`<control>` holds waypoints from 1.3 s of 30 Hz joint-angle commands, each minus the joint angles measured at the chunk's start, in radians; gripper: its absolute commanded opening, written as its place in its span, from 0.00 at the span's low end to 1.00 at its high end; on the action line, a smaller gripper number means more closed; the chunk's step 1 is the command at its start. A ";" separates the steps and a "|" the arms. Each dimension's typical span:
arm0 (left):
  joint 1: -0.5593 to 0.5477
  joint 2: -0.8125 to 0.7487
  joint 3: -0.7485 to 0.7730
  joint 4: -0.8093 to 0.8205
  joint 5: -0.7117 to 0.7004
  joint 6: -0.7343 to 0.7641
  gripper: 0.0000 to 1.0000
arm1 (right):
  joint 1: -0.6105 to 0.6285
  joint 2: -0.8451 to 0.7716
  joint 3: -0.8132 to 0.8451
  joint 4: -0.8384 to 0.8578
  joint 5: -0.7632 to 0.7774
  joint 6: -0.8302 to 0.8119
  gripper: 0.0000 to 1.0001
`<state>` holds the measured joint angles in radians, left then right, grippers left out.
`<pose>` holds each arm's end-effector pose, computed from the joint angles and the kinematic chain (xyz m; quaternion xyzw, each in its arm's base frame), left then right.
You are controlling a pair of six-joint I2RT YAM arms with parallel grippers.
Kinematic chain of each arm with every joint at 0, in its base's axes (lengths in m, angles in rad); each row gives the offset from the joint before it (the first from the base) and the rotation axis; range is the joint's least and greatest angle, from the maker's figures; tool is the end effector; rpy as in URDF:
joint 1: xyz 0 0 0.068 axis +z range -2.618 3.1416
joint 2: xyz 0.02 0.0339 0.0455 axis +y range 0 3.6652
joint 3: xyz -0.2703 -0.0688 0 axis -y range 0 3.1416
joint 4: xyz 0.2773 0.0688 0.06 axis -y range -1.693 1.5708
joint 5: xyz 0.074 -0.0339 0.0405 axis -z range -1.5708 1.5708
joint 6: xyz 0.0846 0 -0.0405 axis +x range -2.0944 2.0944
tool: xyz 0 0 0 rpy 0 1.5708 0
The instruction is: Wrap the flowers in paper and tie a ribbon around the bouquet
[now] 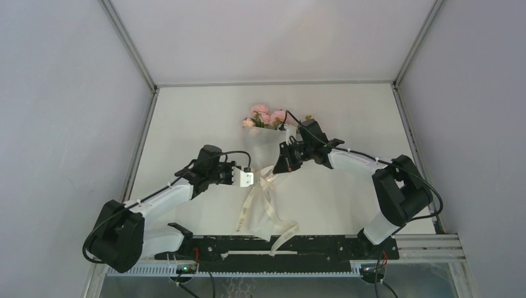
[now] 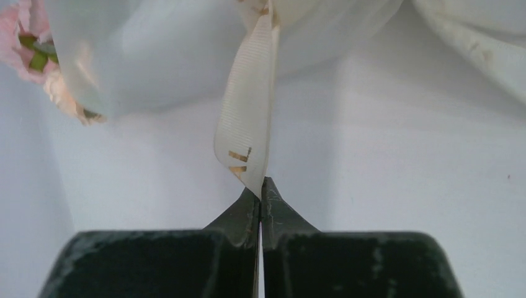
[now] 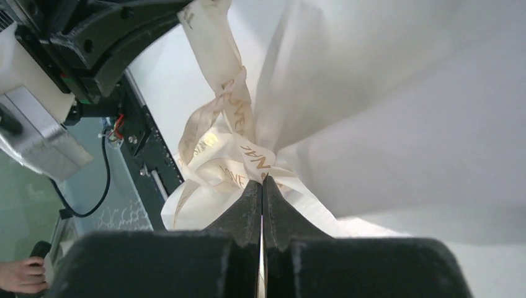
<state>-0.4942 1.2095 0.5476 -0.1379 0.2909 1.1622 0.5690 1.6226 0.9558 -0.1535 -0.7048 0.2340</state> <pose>0.2421 -0.1580 0.1320 0.7123 0.5798 -0.0049 0.3955 0.2935 0.2528 0.1578 -0.2703 0.8399 0.4300 0.1911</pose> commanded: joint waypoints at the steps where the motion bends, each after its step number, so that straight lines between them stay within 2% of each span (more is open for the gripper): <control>1: 0.044 -0.062 -0.040 -0.067 -0.033 0.089 0.00 | -0.031 -0.081 -0.021 -0.063 0.103 0.009 0.00; 6: 0.086 -0.113 -0.085 -0.118 -0.047 0.196 0.00 | -0.080 -0.129 -0.093 -0.116 0.153 0.069 0.00; 10: 0.088 -0.155 -0.113 -0.164 -0.041 0.211 0.00 | -0.131 -0.152 -0.152 -0.150 0.185 0.099 0.00; 17: 0.092 -0.181 -0.144 -0.130 -0.045 0.220 0.00 | -0.154 -0.154 -0.176 -0.175 0.184 0.089 0.00; 22: 0.163 -0.174 -0.156 -0.072 -0.054 0.287 0.00 | -0.201 -0.115 -0.227 -0.179 0.172 0.126 0.00; 26: 0.213 -0.163 -0.149 -0.095 -0.041 0.351 0.00 | -0.273 -0.122 -0.280 -0.163 0.154 0.152 0.00; 33: 0.221 -0.178 -0.166 -0.112 -0.039 0.339 0.00 | -0.321 -0.113 -0.297 -0.181 0.148 0.140 0.00; 39: 0.274 -0.192 -0.170 -0.113 -0.039 0.354 0.00 | -0.384 -0.126 -0.322 -0.195 0.155 0.137 0.00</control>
<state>-0.2768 1.0435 0.3973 -0.2417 0.3134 1.4902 0.2428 1.5055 0.6552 -0.3111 -0.6121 0.3706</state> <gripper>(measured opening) 0.005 0.007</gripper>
